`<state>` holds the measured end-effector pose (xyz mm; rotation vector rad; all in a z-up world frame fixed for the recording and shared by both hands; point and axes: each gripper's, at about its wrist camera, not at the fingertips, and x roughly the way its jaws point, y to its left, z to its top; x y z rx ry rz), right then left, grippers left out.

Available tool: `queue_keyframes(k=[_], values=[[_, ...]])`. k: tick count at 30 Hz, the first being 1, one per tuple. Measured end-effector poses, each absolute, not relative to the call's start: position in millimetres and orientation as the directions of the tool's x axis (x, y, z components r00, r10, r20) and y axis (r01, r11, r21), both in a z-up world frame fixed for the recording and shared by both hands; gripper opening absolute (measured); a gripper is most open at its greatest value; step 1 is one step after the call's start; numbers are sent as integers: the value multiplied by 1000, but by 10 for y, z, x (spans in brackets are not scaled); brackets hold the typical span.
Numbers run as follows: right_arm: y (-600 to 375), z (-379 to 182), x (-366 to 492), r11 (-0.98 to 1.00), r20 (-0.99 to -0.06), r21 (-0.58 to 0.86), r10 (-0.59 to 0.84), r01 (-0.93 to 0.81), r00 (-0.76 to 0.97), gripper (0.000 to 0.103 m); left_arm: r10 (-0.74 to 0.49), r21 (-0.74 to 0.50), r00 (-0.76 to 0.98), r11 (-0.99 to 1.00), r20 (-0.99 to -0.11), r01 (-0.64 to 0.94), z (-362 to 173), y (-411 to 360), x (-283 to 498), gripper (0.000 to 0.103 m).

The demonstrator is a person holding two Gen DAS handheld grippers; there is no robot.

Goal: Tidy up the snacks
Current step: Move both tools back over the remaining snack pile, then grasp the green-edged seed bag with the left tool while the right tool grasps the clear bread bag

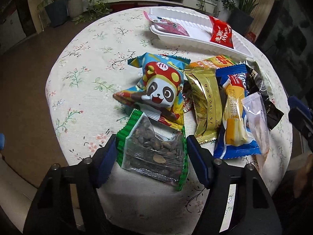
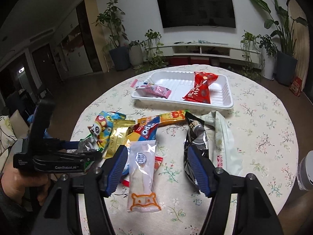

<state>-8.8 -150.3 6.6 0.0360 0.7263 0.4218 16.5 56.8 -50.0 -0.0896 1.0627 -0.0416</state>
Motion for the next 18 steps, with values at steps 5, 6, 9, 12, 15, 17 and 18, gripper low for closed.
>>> queue_keyframes(k=[5,6,9,12,15,17,18], values=[[-1398,3,-83,907,-673,139,380,-397,634,60,-81,-107,493,994,-866,-25,-485,620,126,61],[-1388,-1,-82,905,-675,138,384,-402,630,58,-82,-109,496,994,-865,-27,-479,626,118,59],[-1362,-27,-78,900,-685,141,389,-412,616,57,-109,-128,499,992,-860,-4,-465,608,84,52],[-1330,-71,-69,897,-700,143,390,-418,598,57,-135,-145,496,989,-858,19,-456,575,40,47],[-1270,-117,-64,891,-715,136,390,-432,580,55,-184,-192,500,981,-846,36,-426,566,-12,40],[-1209,-181,-50,888,-737,126,382,-442,558,53,-207,-211,503,976,-839,50,-404,558,-53,40],[-1178,-229,-40,889,-753,120,372,-443,542,49,-214,-216,502,975,-838,56,-400,545,-65,40]])
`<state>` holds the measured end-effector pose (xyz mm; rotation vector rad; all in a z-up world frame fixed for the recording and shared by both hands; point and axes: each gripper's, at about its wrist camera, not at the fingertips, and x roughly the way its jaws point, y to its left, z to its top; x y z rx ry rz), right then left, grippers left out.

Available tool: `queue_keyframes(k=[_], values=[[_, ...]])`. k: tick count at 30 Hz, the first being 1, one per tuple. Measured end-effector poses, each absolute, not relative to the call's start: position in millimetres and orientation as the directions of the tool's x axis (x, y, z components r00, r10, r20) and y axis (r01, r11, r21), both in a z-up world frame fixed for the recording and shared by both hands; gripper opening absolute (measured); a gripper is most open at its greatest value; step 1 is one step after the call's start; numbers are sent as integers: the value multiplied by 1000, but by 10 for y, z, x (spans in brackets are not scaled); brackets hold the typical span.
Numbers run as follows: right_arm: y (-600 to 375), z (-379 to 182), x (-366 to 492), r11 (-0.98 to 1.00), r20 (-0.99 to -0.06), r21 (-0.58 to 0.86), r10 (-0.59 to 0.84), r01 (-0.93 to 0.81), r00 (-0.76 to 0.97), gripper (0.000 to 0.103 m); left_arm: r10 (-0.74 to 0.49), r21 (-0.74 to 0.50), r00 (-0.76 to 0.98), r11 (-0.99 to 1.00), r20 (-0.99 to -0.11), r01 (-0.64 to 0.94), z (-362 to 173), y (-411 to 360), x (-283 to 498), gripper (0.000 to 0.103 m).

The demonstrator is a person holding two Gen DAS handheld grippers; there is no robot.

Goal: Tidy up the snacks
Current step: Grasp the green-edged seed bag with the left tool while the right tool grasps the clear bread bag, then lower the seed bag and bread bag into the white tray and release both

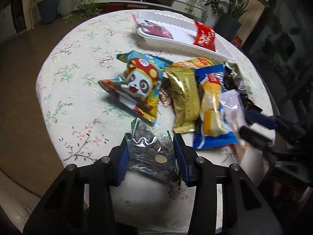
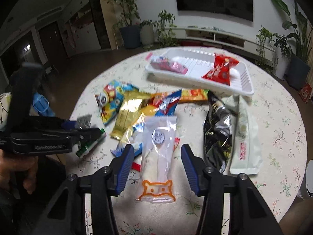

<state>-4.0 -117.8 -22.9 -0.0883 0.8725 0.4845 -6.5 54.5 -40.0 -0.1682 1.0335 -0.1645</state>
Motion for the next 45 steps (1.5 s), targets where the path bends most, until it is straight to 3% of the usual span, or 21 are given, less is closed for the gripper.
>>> queue_keyframes(k=[5,15,33,45], values=[[-1112,-384,-5,891,-801,106,340,-442,492,38,-229,-220,499,972,-836,77,-391,486,-109,39],[-1187,-346,11,890,-791,155,372,-430,486,29,-252,-233,492,967,-833,101,-417,465,-104,38],[-1747,-30,170,866,-658,407,498,-290,564,28,-418,-419,545,899,-727,130,-41,716,24,38],[-2132,536,876,867,-598,440,478,-234,643,28,-403,-323,600,915,-691,243,823,536,1322,39]])
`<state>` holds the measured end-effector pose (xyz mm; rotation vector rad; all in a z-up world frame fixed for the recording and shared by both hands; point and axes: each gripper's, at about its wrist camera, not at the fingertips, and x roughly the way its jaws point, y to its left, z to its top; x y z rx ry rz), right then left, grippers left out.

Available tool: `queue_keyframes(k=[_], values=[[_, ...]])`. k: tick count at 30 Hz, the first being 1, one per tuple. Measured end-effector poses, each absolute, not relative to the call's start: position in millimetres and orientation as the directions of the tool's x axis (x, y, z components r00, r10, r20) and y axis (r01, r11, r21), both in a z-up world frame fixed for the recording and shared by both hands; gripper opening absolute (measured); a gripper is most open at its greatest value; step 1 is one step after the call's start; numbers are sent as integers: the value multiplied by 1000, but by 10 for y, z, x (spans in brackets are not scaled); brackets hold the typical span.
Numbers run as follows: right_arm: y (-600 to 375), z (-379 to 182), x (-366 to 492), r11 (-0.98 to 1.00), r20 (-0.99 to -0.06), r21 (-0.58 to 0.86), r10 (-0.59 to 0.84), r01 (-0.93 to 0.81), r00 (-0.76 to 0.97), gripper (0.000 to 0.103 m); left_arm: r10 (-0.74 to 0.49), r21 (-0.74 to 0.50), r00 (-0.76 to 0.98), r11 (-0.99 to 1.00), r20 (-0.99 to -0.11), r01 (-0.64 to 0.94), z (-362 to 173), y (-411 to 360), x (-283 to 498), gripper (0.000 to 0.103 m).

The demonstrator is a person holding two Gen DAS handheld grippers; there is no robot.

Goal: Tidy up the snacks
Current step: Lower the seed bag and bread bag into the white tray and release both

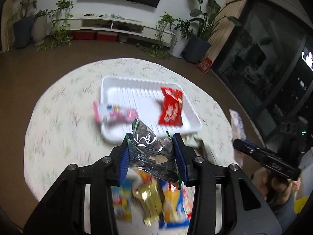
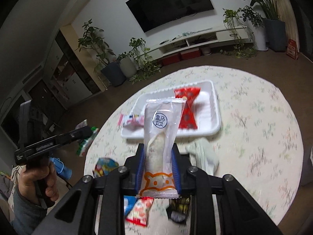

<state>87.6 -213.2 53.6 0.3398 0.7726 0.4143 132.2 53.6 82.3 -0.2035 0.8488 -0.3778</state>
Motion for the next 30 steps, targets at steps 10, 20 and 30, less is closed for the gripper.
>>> queue_keyframes(k=[10,20,30], values=[[-1549,533,2011,877,-684,386,479,-285,550,28,-370,-315,525,929,-766,195,480,342,2665,38],[-1438,83,2569,922,-774,316,386,-222,503,28,-324,-260,492,946,-808,195,49,121,3114,39],[-1308,-136,2766,947,-821,236,314,-217,476,28,-300,-243,468,953,-832,179,-230,56,3268,39]])
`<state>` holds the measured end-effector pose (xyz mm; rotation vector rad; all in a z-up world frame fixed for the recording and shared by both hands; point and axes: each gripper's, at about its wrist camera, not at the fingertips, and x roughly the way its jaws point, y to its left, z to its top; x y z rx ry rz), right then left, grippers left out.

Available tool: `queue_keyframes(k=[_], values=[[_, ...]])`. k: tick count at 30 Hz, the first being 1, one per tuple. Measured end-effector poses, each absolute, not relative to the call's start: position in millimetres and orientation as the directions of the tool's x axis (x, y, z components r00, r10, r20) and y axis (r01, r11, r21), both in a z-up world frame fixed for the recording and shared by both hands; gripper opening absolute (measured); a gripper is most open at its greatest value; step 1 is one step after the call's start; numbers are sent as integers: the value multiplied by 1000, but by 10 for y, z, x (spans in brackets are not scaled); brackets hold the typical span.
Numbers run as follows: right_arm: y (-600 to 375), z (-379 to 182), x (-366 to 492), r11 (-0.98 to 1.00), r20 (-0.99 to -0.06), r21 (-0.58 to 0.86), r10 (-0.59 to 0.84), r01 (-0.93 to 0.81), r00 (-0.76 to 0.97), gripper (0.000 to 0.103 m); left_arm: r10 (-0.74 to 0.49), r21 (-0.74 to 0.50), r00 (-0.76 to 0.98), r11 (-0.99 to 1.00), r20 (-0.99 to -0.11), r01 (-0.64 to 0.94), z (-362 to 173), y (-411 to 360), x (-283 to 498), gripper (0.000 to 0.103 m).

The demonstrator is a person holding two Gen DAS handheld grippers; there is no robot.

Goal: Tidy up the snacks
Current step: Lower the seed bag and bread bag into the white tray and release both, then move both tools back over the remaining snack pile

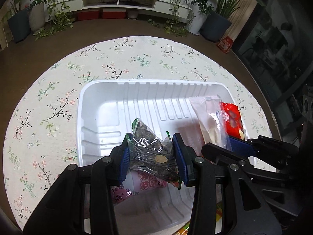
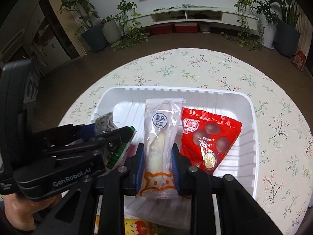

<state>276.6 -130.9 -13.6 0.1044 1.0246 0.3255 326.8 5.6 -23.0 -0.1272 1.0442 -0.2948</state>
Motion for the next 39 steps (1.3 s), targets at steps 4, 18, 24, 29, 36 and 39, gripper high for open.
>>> queue_keyframes(k=[4,18,24,29,36,39], values=[[-1318,-223,2799,954,-836,213,290,-211,466,28,-295,-243,457,955,-839,171,-311,21,3304,40],[-1401,-276,2802,956,-831,211,285,-203,478,35,-278,-234,476,961,-834,149,-335,53,3316,61],[-1490,-61,2599,941,-786,267,339,-210,517,46,-306,-260,514,952,-801,162,-66,63,3203,72],[-1579,243,2278,926,-725,298,377,-231,576,54,-346,-282,562,938,-751,201,296,113,2918,93],[-1993,497,1518,900,-600,387,412,-202,686,78,-331,-190,734,943,-593,271,830,455,1925,102],[-2152,435,1151,911,-580,378,373,-167,724,78,-288,-186,732,957,-618,220,789,660,1477,102]])
